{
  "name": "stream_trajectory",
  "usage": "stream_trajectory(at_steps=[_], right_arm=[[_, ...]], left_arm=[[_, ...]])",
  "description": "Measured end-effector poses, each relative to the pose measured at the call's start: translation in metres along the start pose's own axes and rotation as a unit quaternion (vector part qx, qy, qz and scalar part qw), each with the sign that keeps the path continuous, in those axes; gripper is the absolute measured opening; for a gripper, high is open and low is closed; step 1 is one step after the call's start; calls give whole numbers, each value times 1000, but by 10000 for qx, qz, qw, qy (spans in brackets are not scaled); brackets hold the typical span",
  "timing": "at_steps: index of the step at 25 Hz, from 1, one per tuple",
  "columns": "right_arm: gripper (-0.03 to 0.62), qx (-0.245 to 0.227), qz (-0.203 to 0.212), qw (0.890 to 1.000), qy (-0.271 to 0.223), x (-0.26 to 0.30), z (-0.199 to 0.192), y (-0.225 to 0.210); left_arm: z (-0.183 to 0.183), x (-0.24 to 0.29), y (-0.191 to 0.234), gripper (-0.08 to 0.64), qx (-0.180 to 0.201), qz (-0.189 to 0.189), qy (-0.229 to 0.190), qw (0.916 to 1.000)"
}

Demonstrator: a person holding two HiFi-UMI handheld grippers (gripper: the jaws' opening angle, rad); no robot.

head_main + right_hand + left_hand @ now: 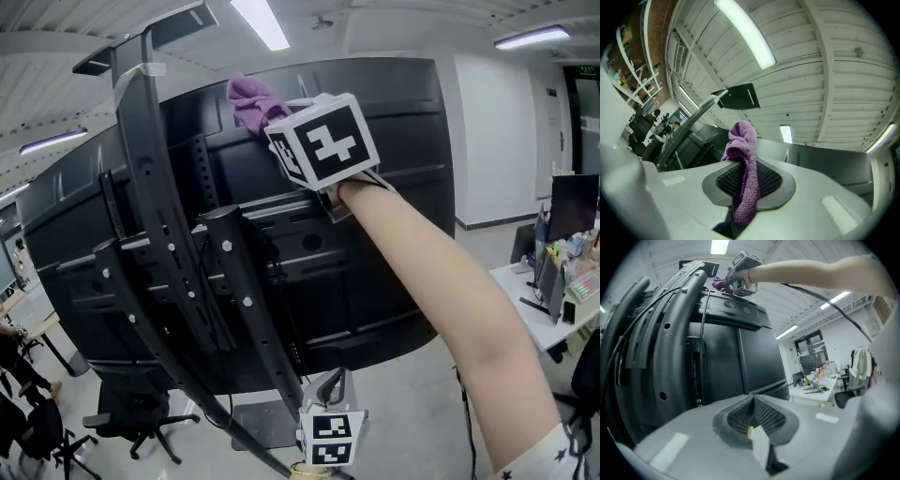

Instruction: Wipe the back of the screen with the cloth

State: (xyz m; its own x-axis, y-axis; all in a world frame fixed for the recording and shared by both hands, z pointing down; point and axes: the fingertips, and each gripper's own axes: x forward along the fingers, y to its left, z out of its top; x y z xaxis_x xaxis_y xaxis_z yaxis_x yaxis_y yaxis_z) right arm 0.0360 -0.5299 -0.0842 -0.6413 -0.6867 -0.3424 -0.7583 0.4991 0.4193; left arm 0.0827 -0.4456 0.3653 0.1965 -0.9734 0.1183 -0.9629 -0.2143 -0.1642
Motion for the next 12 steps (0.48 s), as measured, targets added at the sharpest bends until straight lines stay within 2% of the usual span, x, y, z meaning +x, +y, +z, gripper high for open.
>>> stream_trajectory(at_steps=[6, 12], right_arm=[[52, -96, 84, 9978, -648, -96, -13, -16], [52, 388, 72, 9962, -782, -173, -78, -21]], left_arm=[[1, 7, -17, 8, -28, 41, -59, 10000], [3, 24, -33, 8, -245, 131, -72, 9996]])
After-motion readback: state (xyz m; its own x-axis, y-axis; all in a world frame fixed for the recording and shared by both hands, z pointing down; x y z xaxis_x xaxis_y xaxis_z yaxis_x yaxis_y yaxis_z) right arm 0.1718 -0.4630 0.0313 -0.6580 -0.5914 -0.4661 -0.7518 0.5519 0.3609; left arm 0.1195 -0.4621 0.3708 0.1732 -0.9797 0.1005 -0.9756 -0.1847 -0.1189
